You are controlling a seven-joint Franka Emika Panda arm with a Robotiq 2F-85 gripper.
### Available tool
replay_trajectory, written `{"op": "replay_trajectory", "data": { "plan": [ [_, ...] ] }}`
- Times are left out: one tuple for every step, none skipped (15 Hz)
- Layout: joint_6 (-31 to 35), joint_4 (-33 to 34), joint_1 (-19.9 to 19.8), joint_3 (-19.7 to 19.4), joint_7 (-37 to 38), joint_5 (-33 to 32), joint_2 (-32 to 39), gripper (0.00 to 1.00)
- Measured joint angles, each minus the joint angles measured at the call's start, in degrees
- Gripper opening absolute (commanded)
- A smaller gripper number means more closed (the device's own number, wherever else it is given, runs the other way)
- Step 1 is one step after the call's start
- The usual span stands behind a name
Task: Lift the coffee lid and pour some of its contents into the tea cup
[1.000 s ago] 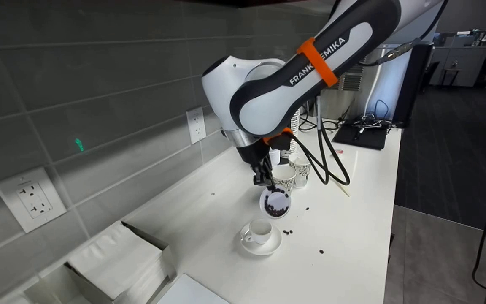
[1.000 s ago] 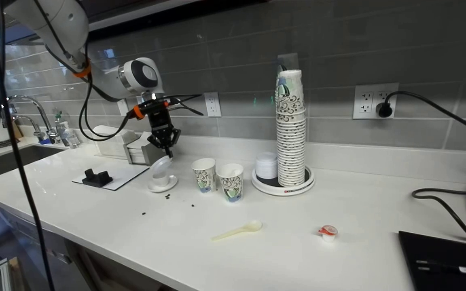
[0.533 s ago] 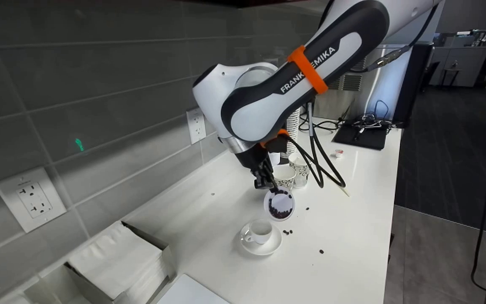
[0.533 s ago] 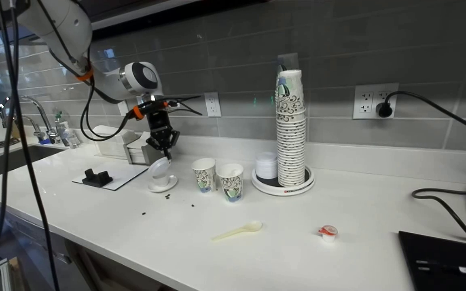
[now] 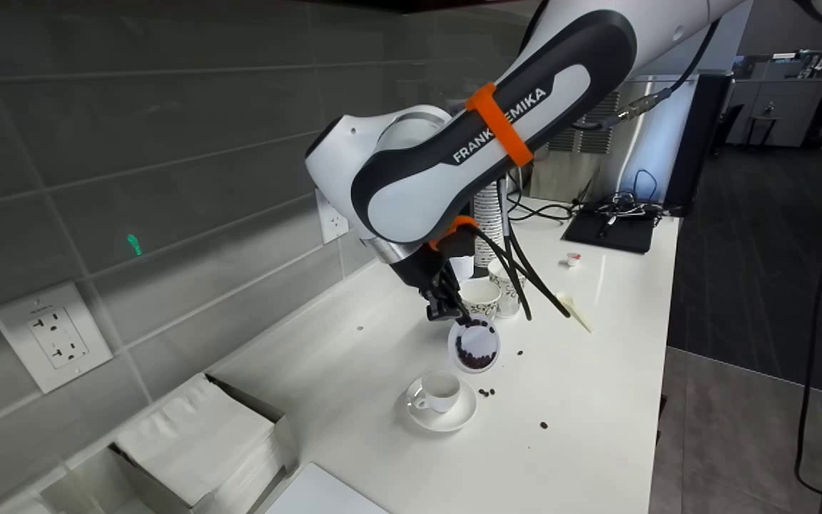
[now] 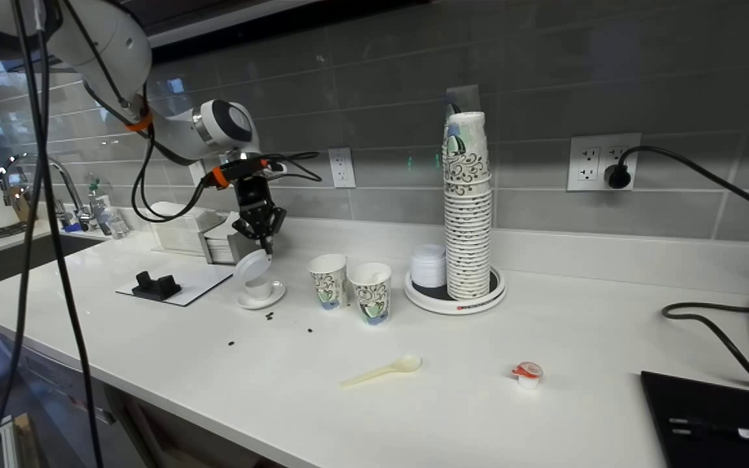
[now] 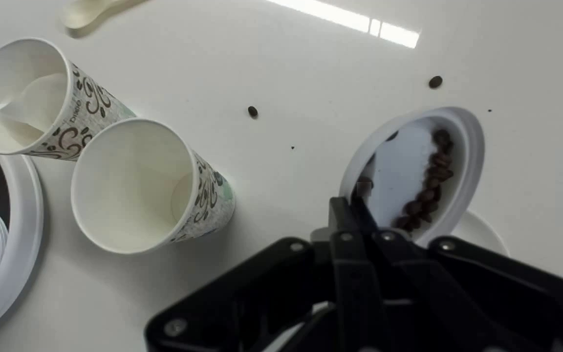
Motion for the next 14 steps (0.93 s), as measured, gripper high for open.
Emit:
{"op": "replay_trajectory", "data": {
  "plan": [
    [-0.83, 0.85, 0.15, 0.0, 0.0, 0.0, 0.49, 0.0],
    [-1.7, 1.68, 0.3, 0.0, 0.0, 0.0, 1.05, 0.0],
    [-2.57, 2.53, 0.42, 0.0, 0.0, -0.01, 1.61, 0.0],
    [-3.33, 3.4, 0.52, 0.0, 0.0, -0.02, 2.22, 0.0],
    [-4.11, 4.21, 0.59, 0.0, 0.0, -0.02, 2.82, 0.0],
    [-4.89, 5.05, 0.65, 0.0, 0.0, -0.02, 3.43, 0.0],
    [-5.66, 5.89, 0.72, 0.0, 0.0, -0.03, 4.06, 0.0],
    [-6.43, 6.7, 0.79, 0.0, 0.0, -0.03, 4.67, 0.0],
    [-7.17, 7.54, 0.87, 0.0, 0.0, -0.02, 5.29, 0.0],
    [-7.86, 8.35, 0.93, 0.0, 0.0, -0.02, 5.89, 0.0],
    [-8.73, 9.18, 0.99, 0.0, -0.01, -0.03, 6.49, 0.0],
    [-9.53, 10.04, 1.07, 0.0, -0.02, -0.03, 7.09, 0.0],
    [-10.18, 10.79, 1.13, 0.0, -0.02, -0.03, 7.65, 0.0],
    [-10.92, 11.69, 1.21, 0.0, -0.02, -0.03, 8.21, 0.0]
  ]
}}
